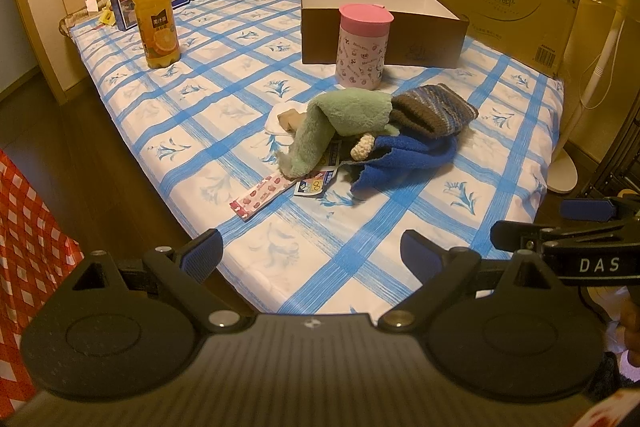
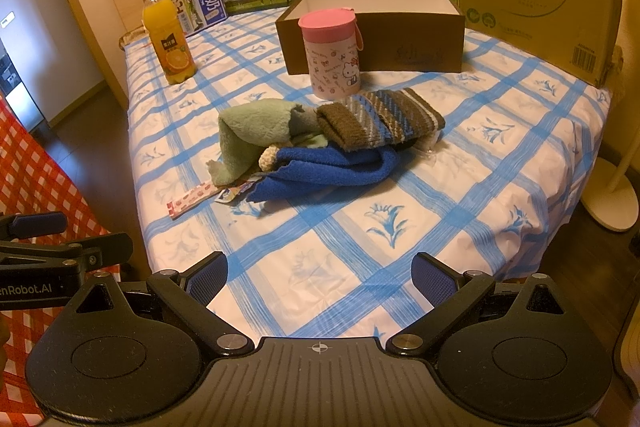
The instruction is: Organize soft objects
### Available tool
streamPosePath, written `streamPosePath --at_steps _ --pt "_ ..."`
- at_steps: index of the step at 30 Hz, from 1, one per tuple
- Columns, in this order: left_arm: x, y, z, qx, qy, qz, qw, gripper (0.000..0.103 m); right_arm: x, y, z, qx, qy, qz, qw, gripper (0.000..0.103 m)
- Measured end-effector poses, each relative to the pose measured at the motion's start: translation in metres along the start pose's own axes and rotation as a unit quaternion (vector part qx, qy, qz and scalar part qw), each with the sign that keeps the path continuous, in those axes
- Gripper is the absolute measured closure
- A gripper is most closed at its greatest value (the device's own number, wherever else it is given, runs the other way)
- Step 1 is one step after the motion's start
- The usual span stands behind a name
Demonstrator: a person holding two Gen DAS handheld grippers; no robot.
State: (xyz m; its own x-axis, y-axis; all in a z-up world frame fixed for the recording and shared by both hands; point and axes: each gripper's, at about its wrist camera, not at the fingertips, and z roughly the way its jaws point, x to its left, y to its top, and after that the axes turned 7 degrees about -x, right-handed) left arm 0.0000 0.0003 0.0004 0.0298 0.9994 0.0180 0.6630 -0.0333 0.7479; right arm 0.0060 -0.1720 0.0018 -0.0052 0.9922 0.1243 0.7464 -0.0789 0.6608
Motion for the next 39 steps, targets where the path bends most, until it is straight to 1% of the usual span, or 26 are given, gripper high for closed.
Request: streamPosePath --at_steps 23,27,30,32,39 --pt "0.002 -0.002 0.006 0.001 0.001 0.0 1.0 0.008 -0.001 0.003 0.005 0.001 0.0 0.001 1.0 0.005" --pt "0.004 -0.005 0.014 -0.001 0.005 0.002 1.0 0.008 0.0 0.004 0.004 -0.001 -0.001 0.001 1.0 0.005" --pt "0.013 -0.003 0.03 -0.001 0.007 0.0 1.0 0.008 -0.007 0.002 0.015 -0.003 -0.001 0.001 1.0 0.005" --pt "0.014 -0.002 0.032 -0.001 0.011 0.001 0.9999 0.008 -0.008 0.0 0.017 -0.006 -0.002 0.002 1.0 0.005" --pt "0.021 -0.003 0.046 -0.001 0.022 0.005 0.9998 0.011 -0.017 0.006 0.029 -0.02 0.009 0.015 1.0 0.005"
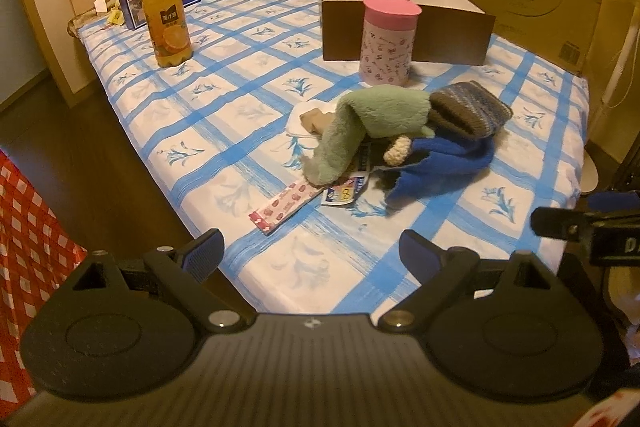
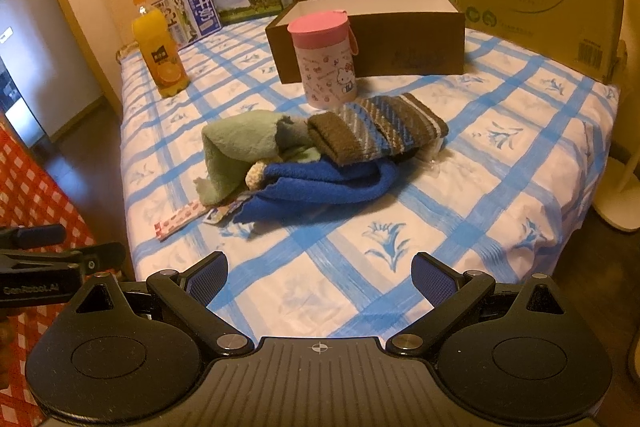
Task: Organize soft objects
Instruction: 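Grasp the green towel with the left tool while the right tool grasps the striped knit sock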
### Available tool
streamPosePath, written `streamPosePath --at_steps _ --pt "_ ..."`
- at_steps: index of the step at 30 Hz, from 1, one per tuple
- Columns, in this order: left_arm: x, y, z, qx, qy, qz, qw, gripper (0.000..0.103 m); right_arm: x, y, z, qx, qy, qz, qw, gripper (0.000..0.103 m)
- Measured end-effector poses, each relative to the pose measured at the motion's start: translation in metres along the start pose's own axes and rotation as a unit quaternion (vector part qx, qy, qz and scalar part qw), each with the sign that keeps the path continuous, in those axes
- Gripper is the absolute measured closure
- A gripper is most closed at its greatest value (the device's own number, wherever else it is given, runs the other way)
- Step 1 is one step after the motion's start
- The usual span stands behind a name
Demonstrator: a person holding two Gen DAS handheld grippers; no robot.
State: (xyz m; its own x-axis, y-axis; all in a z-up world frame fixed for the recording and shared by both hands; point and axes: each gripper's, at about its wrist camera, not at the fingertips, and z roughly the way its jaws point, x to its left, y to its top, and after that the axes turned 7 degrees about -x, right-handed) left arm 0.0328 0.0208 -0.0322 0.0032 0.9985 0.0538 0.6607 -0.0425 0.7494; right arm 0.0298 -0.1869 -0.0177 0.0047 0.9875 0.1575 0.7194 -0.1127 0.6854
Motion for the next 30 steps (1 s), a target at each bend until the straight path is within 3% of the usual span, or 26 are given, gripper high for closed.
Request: streamPosePath --at_steps 11,18,26,30 --pt "0.001 0.0 0.025 -0.001 -0.012 0.019 0.9997 0.019 -0.016 0.005 0.021 -0.013 -0.001 0.015 1.0 0.005" --pt "-0.008 0.014 0.046 -0.015 -0.019 0.042 0.9988 0.021 -0.028 0.014 0.035 -0.021 -0.015 0.013 1.0 0.005" --pt "-0.016 0.032 0.078 -0.024 -0.032 0.052 0.9978 0.03 -0.036 0.025 0.058 -0.028 -0.028 -0.004 0.999 0.005" --pt "-0.022 0.038 0.094 -0.028 -0.038 0.061 0.997 0.031 -0.04 0.033 0.073 -0.033 -0.033 -0.013 0.999 0.01"
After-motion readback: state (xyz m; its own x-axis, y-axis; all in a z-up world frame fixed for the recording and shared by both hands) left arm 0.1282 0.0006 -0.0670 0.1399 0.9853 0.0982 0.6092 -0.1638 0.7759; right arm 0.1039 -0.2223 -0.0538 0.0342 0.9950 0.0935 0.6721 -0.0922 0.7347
